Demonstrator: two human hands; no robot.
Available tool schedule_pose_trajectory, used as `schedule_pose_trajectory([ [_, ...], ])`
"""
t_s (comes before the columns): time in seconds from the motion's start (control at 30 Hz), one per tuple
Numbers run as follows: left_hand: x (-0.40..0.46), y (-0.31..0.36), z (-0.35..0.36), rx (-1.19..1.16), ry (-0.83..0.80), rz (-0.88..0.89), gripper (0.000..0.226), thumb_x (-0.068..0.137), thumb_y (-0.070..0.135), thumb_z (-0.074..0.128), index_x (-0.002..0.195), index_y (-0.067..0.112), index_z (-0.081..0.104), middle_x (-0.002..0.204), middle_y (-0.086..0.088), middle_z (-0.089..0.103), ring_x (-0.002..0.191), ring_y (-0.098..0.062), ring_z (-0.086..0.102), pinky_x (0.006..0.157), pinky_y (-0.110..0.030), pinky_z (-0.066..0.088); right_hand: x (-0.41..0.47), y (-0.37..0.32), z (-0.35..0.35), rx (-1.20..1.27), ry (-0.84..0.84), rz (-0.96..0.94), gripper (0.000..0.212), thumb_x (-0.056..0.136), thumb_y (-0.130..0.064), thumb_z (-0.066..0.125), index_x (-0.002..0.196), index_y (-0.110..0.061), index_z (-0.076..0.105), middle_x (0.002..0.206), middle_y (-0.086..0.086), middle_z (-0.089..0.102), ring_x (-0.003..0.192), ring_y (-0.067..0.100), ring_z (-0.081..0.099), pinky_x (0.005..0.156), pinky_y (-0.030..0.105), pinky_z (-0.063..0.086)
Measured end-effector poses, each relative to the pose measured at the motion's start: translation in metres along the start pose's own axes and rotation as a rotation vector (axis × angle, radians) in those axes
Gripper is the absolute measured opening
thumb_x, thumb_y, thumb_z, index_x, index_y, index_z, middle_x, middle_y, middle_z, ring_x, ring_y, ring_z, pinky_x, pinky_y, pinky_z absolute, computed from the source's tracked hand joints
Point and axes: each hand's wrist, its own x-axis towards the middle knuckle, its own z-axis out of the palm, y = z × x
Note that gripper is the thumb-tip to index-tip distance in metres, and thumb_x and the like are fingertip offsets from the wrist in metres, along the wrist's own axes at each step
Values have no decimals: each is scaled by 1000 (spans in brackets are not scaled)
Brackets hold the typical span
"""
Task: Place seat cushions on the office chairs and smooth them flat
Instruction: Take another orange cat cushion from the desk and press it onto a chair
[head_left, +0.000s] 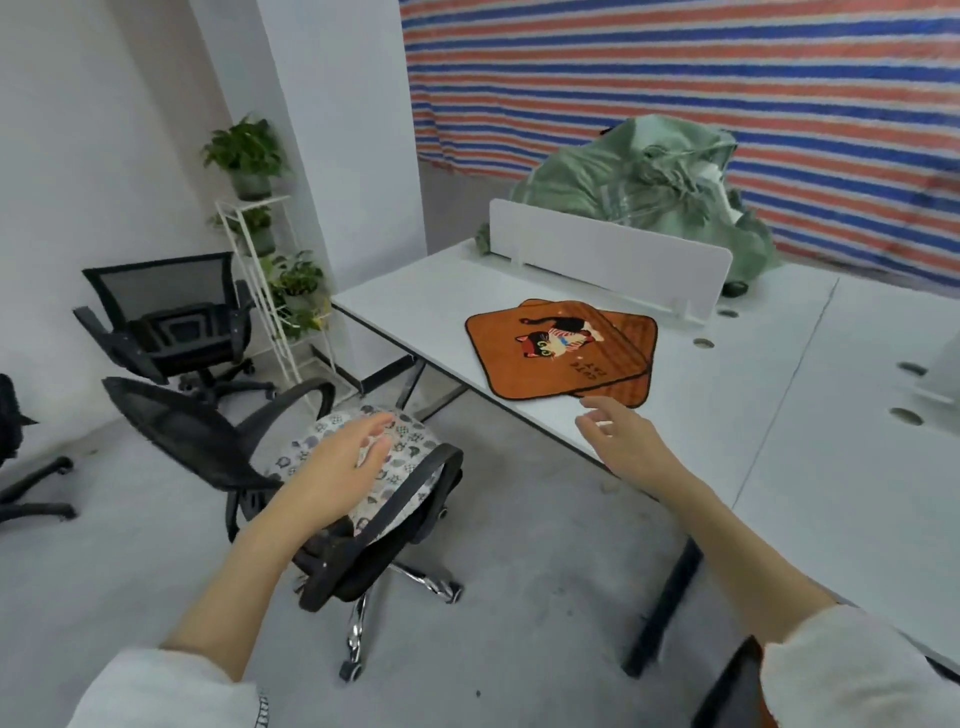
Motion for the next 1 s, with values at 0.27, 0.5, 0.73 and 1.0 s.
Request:
schedule_pose_trajectory([
  [0.27,208,-30,34,-40,-50,-7,41,100,23,40,139,14,41,139,-7,49,125,-21,48,99,-29,37,156,29,13,-37,11,133,42,97,-31,47,137,-16,45,132,5,56,119,22,54,95,28,39],
  [0.5,385,-50,99,-10,-211,-51,45,100,26,37,143,12,34,140,-15,44,124,-26,47,99,-31,37,313,63,6,-143,54,203,43,98,-30,44,138,-13,43,133,9,56,118,25,55,91,30,42],
  [0.73,492,-56,151,14,-420,-168,48,101,25,36,147,13,28,151,-10,31,137,-23,33,110,-31,27,418,117,-4,-183,-13,400,56,98,-33,43,147,-12,25,142,12,47,127,31,48,103,40,41],
  [1.0,570,-66,215,-84,-454,-428,61,99,32,40,151,16,12,156,-18,9,143,-30,16,118,-40,17,535,204,-12,-314,-101,533,59,95,-40,43,145,-11,30,149,16,36,133,37,40,109,49,36],
])
